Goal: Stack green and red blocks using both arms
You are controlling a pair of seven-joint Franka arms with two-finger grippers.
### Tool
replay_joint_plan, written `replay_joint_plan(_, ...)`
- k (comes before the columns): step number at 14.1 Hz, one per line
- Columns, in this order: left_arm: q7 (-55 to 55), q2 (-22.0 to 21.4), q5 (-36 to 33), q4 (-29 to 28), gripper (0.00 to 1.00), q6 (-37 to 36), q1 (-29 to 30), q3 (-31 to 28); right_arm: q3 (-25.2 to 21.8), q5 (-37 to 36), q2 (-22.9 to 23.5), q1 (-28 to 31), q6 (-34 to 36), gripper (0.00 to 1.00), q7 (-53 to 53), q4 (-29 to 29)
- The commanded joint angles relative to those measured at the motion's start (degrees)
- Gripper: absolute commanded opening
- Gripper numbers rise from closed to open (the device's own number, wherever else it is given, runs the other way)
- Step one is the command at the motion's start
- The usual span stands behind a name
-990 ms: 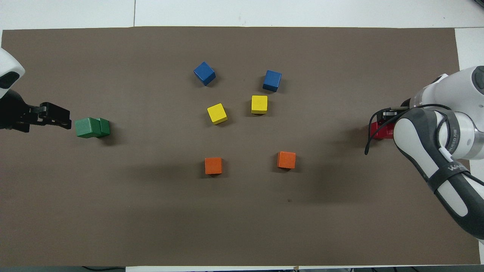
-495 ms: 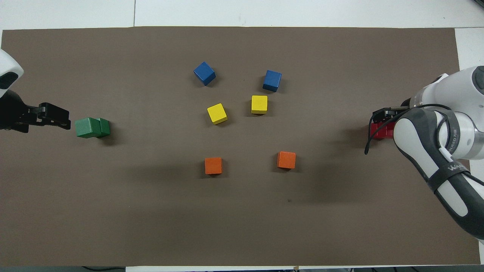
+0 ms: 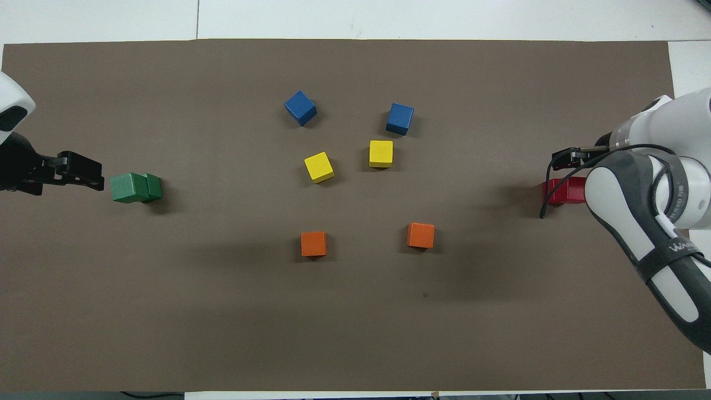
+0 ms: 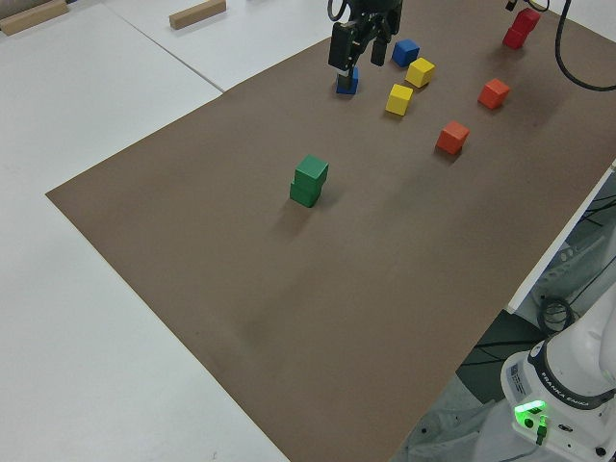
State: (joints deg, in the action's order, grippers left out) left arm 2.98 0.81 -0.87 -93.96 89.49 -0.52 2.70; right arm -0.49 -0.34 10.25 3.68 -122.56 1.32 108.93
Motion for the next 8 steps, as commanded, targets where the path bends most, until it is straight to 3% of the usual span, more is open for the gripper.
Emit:
replay_joint_plan(1, -0.2, -1.0, 0.5, -0.3, 1.0, -0.4, -0.6, -0.3, 0.4, -0.2, -5.8, -0.9, 6.4, 1.0, 0.3, -4.4)
replay_joint_plan(4, -0.4, -0.3, 0.4, 0.9, 1.0, 1.5, -0.8, 0.1, 1.5, 0.2, -10.0, -0.8, 12.6, 1.0, 0.3, -7.0)
replay_joint_plan(8, -1.9, -0.5, 0.4, 0.4, 1.0, 1.8, -0.8, 1.2, 1.6, 0.5, -9.9, -0.8, 27.4, 1.0, 0.5, -17.3)
